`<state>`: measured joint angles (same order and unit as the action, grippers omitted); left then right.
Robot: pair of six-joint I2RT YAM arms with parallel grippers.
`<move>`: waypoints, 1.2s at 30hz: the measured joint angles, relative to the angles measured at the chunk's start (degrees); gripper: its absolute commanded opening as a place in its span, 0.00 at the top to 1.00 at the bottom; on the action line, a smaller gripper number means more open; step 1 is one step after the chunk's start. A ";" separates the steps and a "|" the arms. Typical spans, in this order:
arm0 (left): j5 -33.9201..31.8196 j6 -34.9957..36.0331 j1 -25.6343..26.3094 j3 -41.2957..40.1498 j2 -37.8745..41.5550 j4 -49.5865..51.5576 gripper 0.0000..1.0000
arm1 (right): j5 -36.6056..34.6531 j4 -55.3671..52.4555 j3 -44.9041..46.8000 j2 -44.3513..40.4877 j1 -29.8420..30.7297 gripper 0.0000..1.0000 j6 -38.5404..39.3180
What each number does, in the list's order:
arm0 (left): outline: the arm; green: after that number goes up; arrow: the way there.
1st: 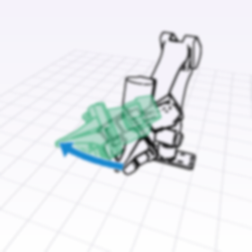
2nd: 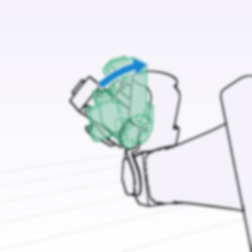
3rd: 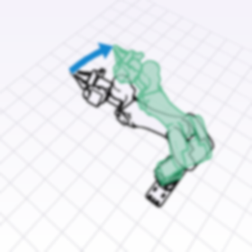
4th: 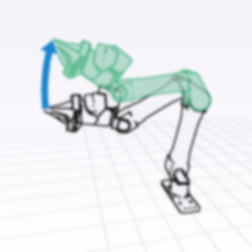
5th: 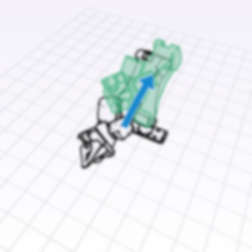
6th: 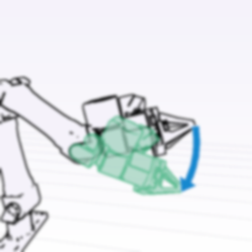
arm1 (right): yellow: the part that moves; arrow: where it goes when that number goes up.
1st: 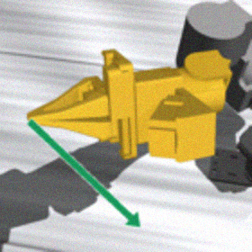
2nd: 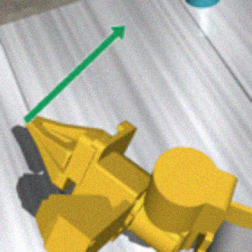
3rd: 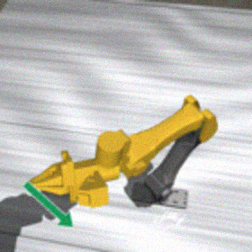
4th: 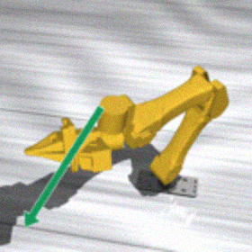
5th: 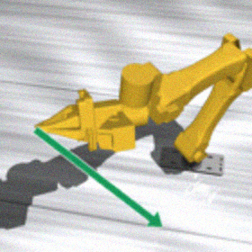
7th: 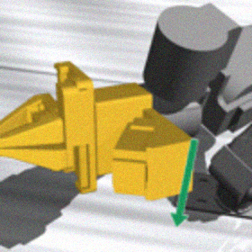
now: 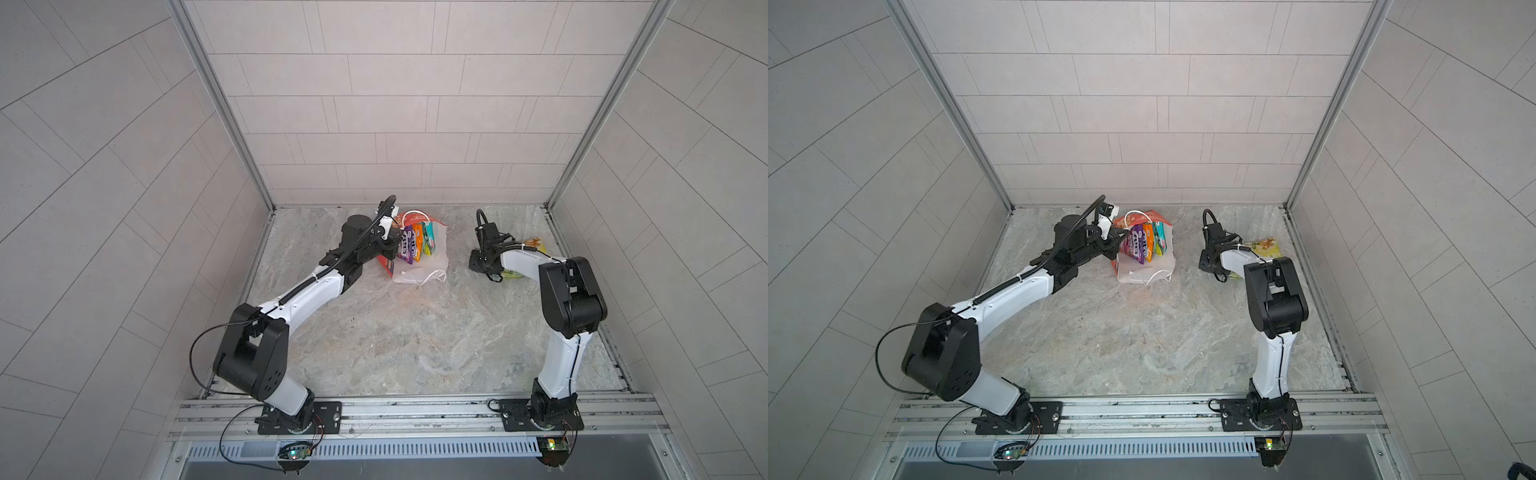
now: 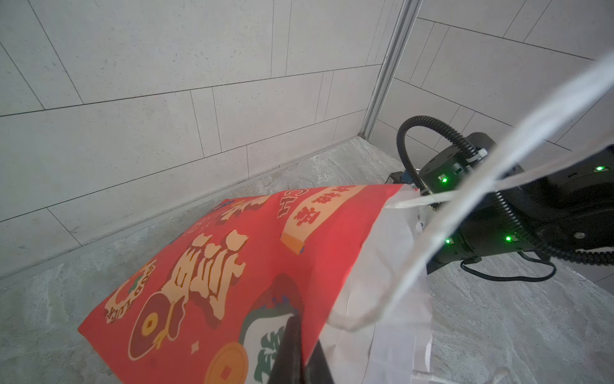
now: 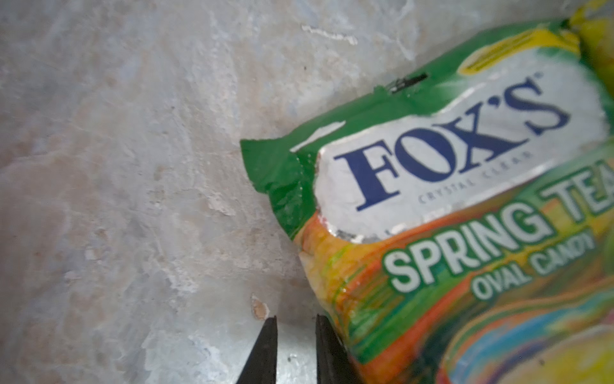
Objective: Take the snacks out of the paper bag
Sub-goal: Move the snack to the top-right of the table.
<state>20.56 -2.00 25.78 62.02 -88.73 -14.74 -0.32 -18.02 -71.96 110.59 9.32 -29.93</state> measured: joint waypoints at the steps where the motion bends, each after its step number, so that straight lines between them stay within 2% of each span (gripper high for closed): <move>1: 0.04 -0.07 0.00 0.00 0.00 0.00 1.00 | 0.46 0.26 0.00 -0.61 0.00 0.75 -0.15; 7: 0.17 -0.13 0.00 0.00 0.00 0.00 1.00 | 1.38 1.53 -0.70 -2.54 0.00 0.75 -0.57; 21: 0.44 -0.13 0.00 0.00 -0.59 -0.48 1.00 | -0.48 1.25 -6.21 4.85 -0.17 0.75 -1.25; 36: 0.70 -0.11 0.00 0.02 -0.96 -0.90 1.00 | -1.55 1.18 -9.35 5.68 -2.27 0.73 -1.40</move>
<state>21.26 -2.11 25.78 62.04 -89.69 -15.64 -1.87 -16.84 -81.32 116.27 7.05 -31.33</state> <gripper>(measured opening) 0.048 0.265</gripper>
